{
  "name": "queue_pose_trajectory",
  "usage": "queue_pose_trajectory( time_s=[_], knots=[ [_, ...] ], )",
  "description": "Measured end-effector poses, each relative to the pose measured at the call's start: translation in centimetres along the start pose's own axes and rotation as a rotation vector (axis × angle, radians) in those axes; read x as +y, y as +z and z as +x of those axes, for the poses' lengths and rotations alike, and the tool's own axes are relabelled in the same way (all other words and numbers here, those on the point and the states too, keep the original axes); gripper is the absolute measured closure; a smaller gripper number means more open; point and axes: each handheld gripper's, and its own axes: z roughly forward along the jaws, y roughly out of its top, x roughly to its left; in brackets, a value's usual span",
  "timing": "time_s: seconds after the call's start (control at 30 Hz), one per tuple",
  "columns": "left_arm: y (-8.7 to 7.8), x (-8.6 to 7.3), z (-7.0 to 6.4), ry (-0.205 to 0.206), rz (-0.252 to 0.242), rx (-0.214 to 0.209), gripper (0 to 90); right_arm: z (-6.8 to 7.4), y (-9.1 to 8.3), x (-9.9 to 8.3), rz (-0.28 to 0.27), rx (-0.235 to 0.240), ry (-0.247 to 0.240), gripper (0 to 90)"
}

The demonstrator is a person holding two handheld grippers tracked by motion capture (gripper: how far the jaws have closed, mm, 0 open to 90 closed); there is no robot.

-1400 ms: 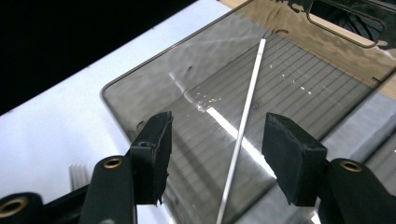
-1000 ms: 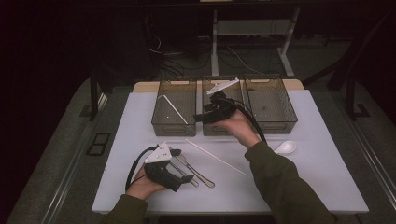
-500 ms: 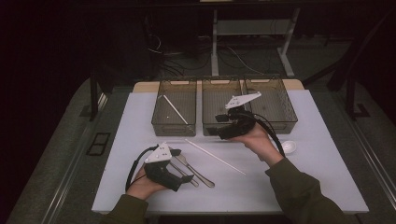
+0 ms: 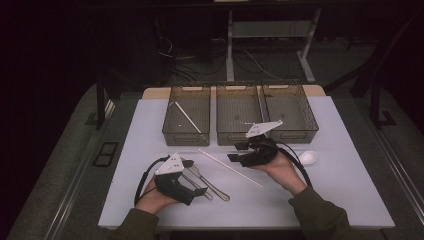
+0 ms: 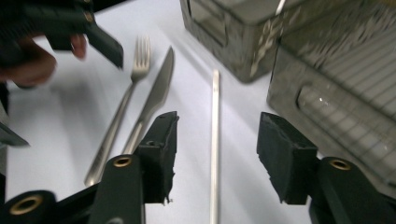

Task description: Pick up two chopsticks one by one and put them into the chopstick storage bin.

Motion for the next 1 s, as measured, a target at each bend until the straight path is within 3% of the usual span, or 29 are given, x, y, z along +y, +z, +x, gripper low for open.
queue_pose_trajectory(
  time_s=[0.17, 0.6, 1.0],
  knots=[
    [-0.1, 0.0, 0.0, 0.012, 0.005, 0.002, 0.0, 0.0, 0.7, -1.7, 0.04, -0.018, 0.004, 60.5],
    [0.0, 0.0, -0.1, 0.016, 0.011, 0.002, 0.0, 0.0, 3.3, -3.5, 0.16, -0.02, 0.002, 74.3],
    [0.0, 0.0, -0.1, 0.013, 0.012, 0.001, 0.0, 0.3, 4.0, -3.9, 0.195, -0.054, -0.013, 83.1]
  ],
)
